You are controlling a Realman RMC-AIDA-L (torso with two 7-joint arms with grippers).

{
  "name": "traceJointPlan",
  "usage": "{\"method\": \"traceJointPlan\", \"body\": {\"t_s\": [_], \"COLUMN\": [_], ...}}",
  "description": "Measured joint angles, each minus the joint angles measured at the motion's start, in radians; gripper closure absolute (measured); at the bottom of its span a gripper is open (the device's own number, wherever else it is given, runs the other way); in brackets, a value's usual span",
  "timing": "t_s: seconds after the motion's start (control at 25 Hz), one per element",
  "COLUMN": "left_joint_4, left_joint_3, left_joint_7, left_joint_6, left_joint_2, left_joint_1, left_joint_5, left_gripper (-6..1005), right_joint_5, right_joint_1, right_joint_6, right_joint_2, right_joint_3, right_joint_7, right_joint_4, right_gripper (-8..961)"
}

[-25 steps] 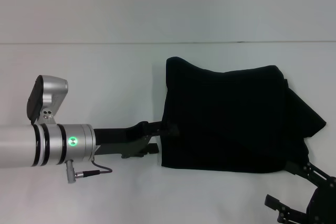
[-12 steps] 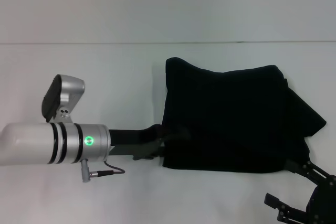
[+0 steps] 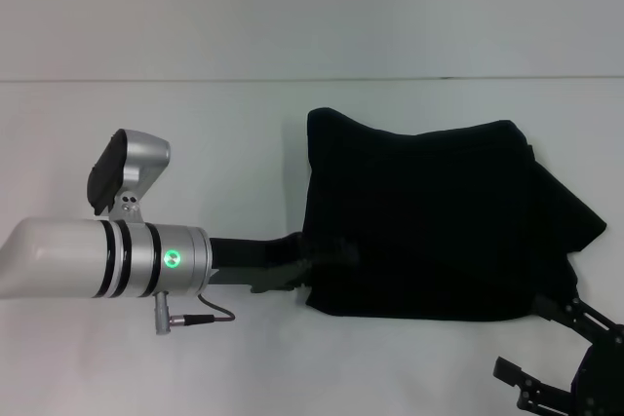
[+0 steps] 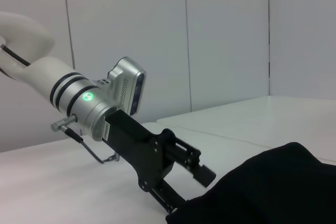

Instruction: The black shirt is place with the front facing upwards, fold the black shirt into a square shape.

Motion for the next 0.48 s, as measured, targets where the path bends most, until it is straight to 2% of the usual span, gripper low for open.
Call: {"method": "traceJointPlan", "body": {"t_s": [0.08,0.4,0.48], "left_joint_4": [0.003,0.003,0.003], "left_joint_3": [0.016,0.019,0.019], "left_joint_7": [0.004,0.009,0.010], "left_joint_6": [-0.006,-0.016,-0.020], "left_joint_2": [-0.001,-0.001,0.000], "left_joint_1": [-0.001,0.002,0.003], "left_joint_5": [0.001,-0.003,-0.004], "left_gripper": [114,331,429], "right_joint_5": [0.002,0.005,0.005], "right_joint_1": [-0.002,-0.004,-0.004], "right_joint_6": [-0.002,-0.007,-0.007], "right_joint_2": [0.000,0.000,0.000], "right_joint_3": [0.001,0.002,0.002], "right_joint_7": [0.001,0.005,0.005], "right_joint_4": [-0.001,-0.004,-0.005], "right_gripper": [26,26,26]}}
